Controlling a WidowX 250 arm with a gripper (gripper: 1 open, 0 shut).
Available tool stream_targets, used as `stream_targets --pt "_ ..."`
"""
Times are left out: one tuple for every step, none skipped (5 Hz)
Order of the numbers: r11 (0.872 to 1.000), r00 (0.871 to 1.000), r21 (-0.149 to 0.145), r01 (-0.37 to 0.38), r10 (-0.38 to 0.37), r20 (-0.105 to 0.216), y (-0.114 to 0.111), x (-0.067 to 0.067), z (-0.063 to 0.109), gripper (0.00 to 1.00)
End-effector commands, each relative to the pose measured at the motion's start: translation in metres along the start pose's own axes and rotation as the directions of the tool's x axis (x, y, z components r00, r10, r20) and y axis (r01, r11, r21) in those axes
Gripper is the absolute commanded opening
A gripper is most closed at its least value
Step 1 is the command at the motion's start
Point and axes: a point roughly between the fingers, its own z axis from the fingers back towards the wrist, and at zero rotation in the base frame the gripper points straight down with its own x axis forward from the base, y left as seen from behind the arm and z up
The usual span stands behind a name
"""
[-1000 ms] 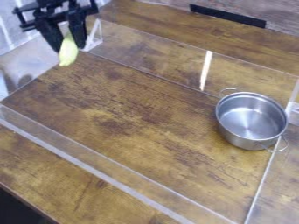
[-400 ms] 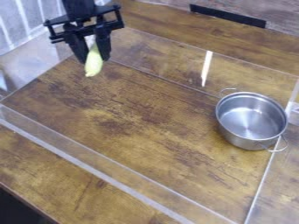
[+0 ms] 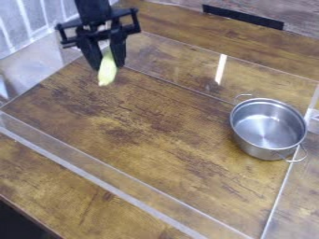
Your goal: Move the green spoon to the left
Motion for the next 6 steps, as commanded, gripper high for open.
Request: stream_targets --pt "1.000 0.997 -0.017 0.014 -0.013 0.078 0.009 0.002 0.016 0.00" --pt "0.996 0.994 -0.008 0.087 -0.087 0.068 0.006 -0.003 0.012 0.00" --pt "0.987 0.985 0.006 0.162 -0.162 0.059 -0.005 -0.010 0.007 0.00" --pt "0.953 0.953 0.016 0.302 -0.302 0.036 -0.014 -0.014 0.017 0.00" --pt "0.935 0.934 0.013 0.355 -0.356 0.022 -0.019 -0.018 0.022 0.00" --pt "0.915 0.915 0.009 0.402 -0.402 0.005 -0.021 -0.024 0.026 0.00"
